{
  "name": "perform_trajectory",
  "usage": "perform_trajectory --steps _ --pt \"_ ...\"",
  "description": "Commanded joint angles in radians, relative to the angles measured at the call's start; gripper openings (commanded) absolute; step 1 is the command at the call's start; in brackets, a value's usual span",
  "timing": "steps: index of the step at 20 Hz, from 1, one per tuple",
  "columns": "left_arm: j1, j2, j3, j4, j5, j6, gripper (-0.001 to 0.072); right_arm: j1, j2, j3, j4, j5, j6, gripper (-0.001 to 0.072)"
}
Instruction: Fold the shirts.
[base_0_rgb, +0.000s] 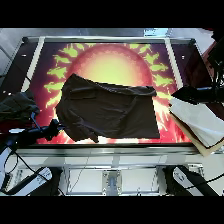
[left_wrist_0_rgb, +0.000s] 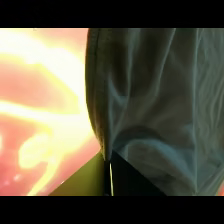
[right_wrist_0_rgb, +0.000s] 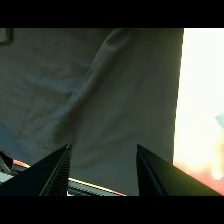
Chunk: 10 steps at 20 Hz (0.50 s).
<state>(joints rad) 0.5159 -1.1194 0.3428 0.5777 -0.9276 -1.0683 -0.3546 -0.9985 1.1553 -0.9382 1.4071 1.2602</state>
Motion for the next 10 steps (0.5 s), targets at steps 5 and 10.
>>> perform_trajectory --steps 5,10 --pt "0.000 -0.005 0.001 -0.028 -0.042 0.029 0.0014 -0.002 0.001 -0.277 -0.141 0.014 0.060 0.0464" --pt "0.000 -0.005 0.001 -0.027 -0.059 0.056 0.0014 -0.003 0.000 -0.589 -0.081 -0.068 0.098 0.0463"
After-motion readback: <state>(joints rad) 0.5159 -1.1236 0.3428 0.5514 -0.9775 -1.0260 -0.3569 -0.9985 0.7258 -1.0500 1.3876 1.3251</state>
